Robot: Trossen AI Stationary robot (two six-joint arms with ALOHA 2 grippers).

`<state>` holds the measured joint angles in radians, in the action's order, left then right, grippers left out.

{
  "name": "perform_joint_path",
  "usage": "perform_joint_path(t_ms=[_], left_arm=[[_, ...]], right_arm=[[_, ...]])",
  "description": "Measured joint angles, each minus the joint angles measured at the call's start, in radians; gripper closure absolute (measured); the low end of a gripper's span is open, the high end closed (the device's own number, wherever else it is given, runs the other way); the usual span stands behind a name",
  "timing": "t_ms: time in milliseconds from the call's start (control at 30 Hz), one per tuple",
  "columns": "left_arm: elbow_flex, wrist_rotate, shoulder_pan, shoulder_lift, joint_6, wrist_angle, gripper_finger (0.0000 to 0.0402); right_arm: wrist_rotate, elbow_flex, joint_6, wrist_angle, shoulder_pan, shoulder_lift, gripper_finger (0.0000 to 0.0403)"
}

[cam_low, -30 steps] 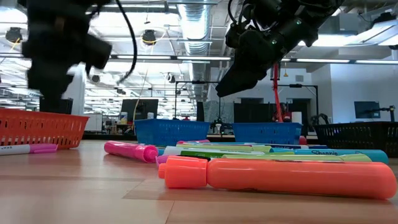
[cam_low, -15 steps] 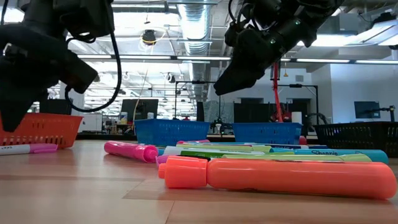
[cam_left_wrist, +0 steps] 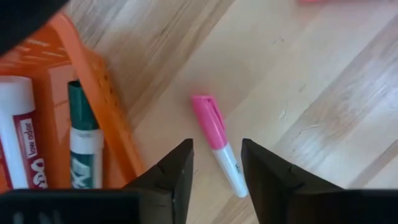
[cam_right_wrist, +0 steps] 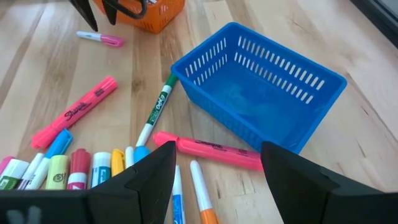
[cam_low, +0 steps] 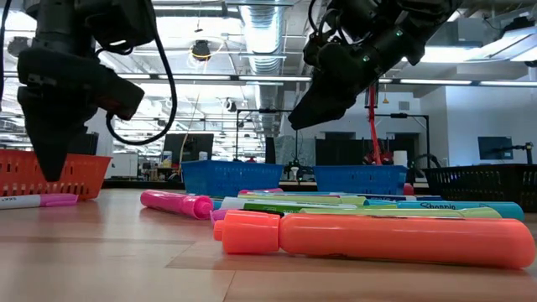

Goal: Pick & Place Markers
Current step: Adjust the orange bin, then put the left small pink highlighter pen into the left blue bin

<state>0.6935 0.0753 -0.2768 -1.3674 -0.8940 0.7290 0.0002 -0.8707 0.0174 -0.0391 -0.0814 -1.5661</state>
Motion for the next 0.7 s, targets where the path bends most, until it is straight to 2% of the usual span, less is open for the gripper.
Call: perform_joint_path(t_ms=[167, 400, 533, 700], left_arm=[[-0.028, -0.004, 0.0, -0.016, 0.0, -0.046, 0.0248], [-0.032, -0.005, 0.0, -0.111, 0.055, -0.071, 0.0254], [-0.032, -0.005, 0.0, -0.145, 0.104, -0.06, 0.0275], [-0.039, -0.038, 0.0, -0.099, 0.111, -0.069, 0.0332]], right_arm=[[0.0, 0.0, 0.0, 0.0, 0.0, 0.0, 0.0178], [0.0, 0.0, 0.0, -0.001, 0.0, 0.0, 0.0178], [0.0, 0.0, 0.0, -0.001, 0.0, 0.0, 0.0178], [0.0, 0.0, 0.0, -0.003, 0.0, 0.0, 0.0178]])
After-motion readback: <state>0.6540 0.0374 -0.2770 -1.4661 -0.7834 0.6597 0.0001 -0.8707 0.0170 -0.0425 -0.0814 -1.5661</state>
